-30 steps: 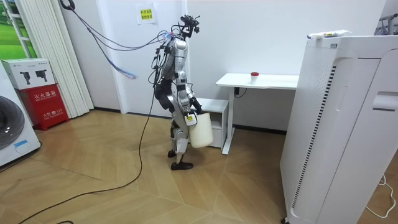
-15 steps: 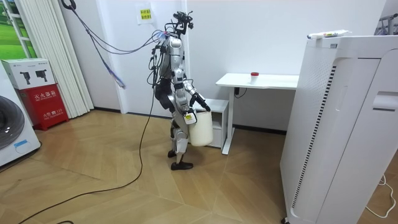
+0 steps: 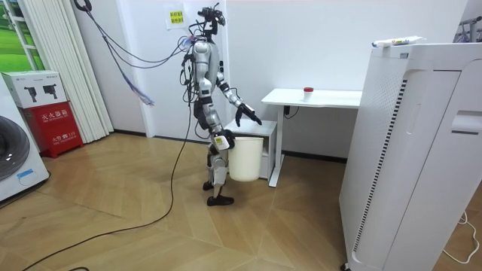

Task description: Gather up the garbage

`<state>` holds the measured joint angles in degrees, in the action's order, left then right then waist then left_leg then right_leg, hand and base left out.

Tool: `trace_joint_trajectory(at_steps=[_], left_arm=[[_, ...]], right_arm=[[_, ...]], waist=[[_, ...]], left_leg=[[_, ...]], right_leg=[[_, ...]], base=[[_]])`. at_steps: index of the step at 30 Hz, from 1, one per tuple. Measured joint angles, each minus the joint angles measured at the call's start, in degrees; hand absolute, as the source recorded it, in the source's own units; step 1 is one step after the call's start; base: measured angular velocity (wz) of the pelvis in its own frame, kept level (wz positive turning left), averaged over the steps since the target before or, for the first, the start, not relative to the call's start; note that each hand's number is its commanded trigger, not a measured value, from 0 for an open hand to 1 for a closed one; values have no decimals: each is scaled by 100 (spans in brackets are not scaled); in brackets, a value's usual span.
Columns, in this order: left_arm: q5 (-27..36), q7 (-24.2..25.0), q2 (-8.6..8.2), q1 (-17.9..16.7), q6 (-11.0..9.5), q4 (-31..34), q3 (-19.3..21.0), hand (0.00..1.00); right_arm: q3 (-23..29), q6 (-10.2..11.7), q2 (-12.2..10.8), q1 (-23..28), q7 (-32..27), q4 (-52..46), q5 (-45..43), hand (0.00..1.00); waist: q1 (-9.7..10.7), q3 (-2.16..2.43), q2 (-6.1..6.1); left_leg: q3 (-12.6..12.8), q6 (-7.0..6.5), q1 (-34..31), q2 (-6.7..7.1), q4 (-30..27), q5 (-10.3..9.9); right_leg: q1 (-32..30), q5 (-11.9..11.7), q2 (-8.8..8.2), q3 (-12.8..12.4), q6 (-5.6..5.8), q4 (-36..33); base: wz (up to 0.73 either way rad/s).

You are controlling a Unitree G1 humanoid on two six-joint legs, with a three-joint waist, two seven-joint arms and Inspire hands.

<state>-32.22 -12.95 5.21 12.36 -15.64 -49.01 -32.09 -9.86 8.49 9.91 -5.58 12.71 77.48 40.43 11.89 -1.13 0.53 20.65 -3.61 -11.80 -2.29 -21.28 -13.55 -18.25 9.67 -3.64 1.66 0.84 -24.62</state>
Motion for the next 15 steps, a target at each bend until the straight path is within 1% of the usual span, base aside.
trace_joint_trajectory(at_steps=[1,2,3,4,5,6,7,8,9,12,15], left_arm=[[-1,-2,60,-60,-4,47,97,0],[-6,-15,166,-181,-17,133,323,0],[-106,-65,223,-257,-65,138,562,0],[-117,-110,251,-292,-93,139,675,0],[-87,-203,294,-361,-116,142,913,0],[-48,-253,302,-403,-121,151,1029,0],[40,-333,330,-504,-127,231,1229,0],[132,-452,367,-634,-159,356,1387,0],[216,-511,377,-681,-203,367,1457,0],[778,-738,410,-843,-230,368,1637,0],[1145,-789,436,-1046,-240,370,1808,0]], right_arm=[[4,-2,-4,12,1,-14,-1,100],[69,-2,-11,84,9,-15,5,100],[164,-4,-9,162,6,-11,1,100],[197,-4,-4,189,2,-11,-5,100],[254,7,-4,245,-5,-12,23,100],[289,7,-5,268,-11,-12,47,100],[330,11,-1,307,-29,-12,64,100],[369,13,8,335,-70,-13,57,100],[376,14,8,340,-84,-14,57,100],[328,14,-1,349,-176,-15,60,100],[331,15,-7,351,-197,-16,44,100]], waist=[[-2,6,-28],[-35,29,-76],[-140,52,-108],[-187,63,-129],[-287,74,-143],[-318,80,-150],[-403,77,-158],[-490,78,-166],[-523,78,-161],[-755,74,-152],[-837,73,-160]], left_leg=[[25,9,65,-16,9,-22],[127,23,193,-85,54,-71],[237,41,319,-130,60,-123],[302,50,366,-155,54,-152],[400,66,459,-203,50,-193],[424,76,500,-216,53,-211],[487,88,587,-233,67,-235],[551,102,661,-242,90,-253],[563,103,692,-241,114,-253],[554,136,847,-245,230,-254],[508,173,1017,-229,378,-233]], right_leg=[[45,0,3,19,-1,7],[137,-10,1,93,-13,47],[230,-50,-35,304,-35,105],[259,-60,-68,427,-46,105],[329,-74,-131,693,-65,100],[366,-78,-157,806,-72,102],[419,-80,-199,960,-75,108],[441,-78,-206,988,-78,121],[452,-78,-203,993,-78,142],[599,-84,-146,1018,-74,319],[784,-89,-112,1062,-62,456]], base=[[-49],[-51],[-55],[-56],[-39],[-36],[-30],[-25],[-19],[-3],[2]])
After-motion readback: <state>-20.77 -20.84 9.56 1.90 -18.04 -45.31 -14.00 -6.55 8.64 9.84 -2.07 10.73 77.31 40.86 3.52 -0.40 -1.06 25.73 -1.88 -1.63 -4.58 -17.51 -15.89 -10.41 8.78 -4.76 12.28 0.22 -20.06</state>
